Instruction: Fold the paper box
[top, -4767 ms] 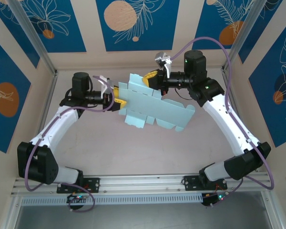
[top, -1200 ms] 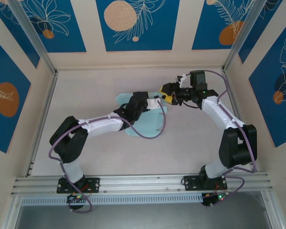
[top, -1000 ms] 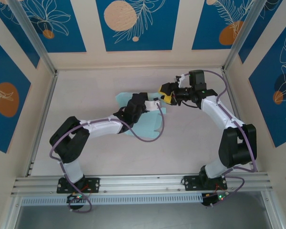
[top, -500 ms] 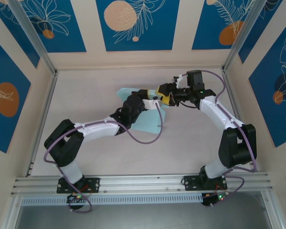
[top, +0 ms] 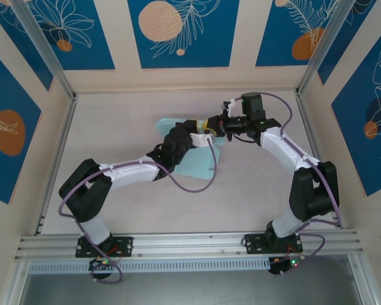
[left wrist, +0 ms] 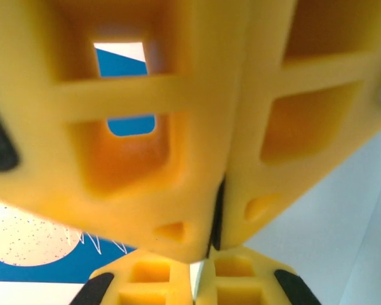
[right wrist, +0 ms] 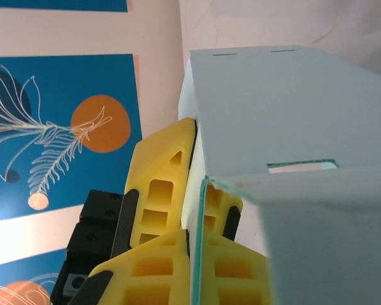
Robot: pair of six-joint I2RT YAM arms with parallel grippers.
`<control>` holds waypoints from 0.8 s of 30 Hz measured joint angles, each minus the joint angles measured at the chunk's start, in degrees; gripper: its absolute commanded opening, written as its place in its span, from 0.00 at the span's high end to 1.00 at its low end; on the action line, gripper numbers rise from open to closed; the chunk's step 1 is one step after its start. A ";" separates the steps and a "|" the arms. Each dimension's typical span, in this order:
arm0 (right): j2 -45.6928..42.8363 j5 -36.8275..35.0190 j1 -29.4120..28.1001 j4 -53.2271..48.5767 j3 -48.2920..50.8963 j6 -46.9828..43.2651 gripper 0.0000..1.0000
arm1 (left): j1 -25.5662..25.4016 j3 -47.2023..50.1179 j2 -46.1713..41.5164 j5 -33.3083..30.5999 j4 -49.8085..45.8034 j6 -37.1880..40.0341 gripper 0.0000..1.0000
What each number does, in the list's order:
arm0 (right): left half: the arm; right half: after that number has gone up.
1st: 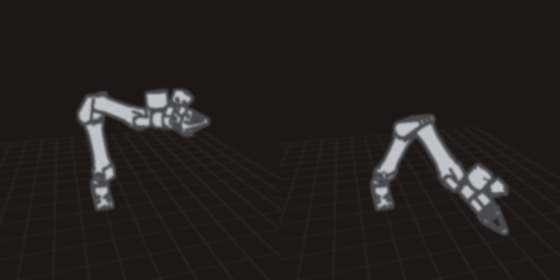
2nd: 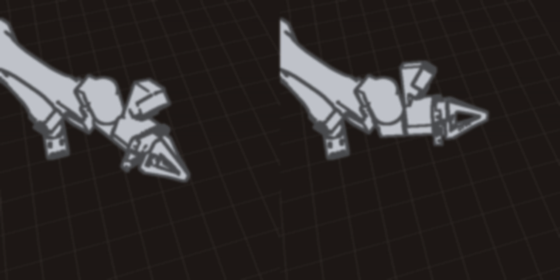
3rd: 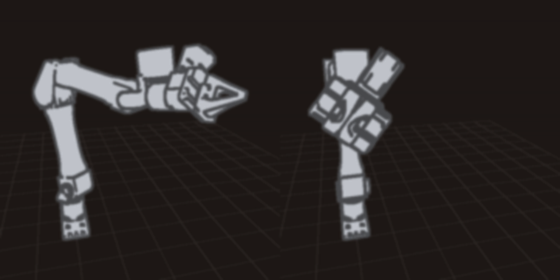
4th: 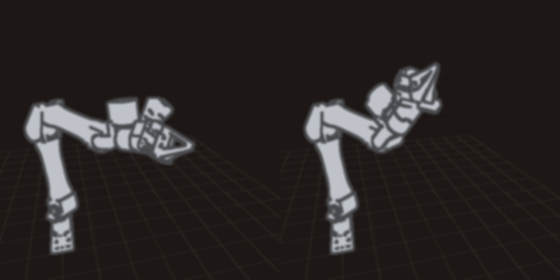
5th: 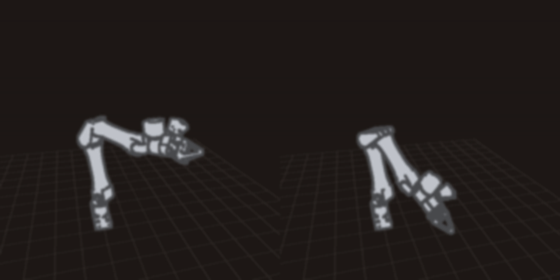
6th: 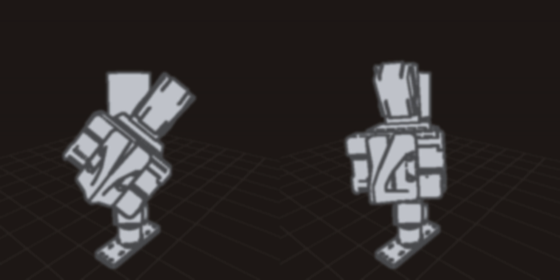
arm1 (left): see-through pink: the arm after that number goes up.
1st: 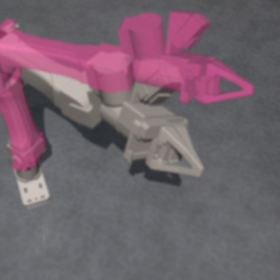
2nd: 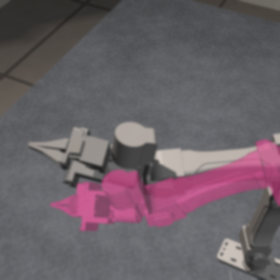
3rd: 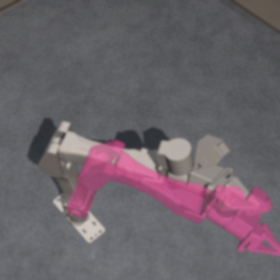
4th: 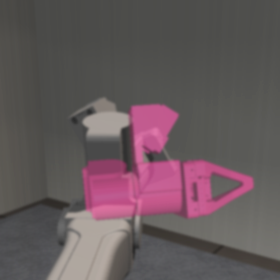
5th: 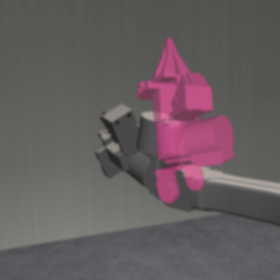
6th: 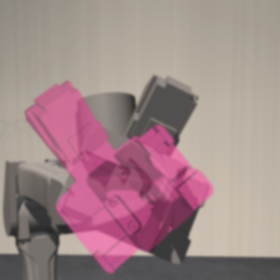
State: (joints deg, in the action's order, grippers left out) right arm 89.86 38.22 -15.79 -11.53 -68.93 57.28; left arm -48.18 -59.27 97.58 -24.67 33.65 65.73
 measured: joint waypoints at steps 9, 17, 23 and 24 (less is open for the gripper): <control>3.28 -1.53 1.31 0.52 0.00 -2.32 1.00 | -0.04 2.62 -8.92 9.79 -9.94 -7.78 0.00; 7.02 3.02 3.06 3.96 0.02 -5.55 1.00 | 9.01 -6.91 -19.63 27.85 -32.37 -27.02 0.04; 12.68 9.14 3.06 4.09 -0.94 -8.37 1.00 | 16.59 -11.74 -18.62 36.72 -46.05 -35.43 0.11; 13.53 10.16 3.02 3.54 -1.53 -9.11 1.00 | 17.55 -11.74 -18.23 38.47 -47.95 -35.93 0.11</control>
State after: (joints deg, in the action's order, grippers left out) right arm 103.39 48.38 -12.78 -7.99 -70.46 48.16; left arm -30.63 -71.00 79.35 13.80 -14.31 29.80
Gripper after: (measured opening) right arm 0.065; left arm 0.891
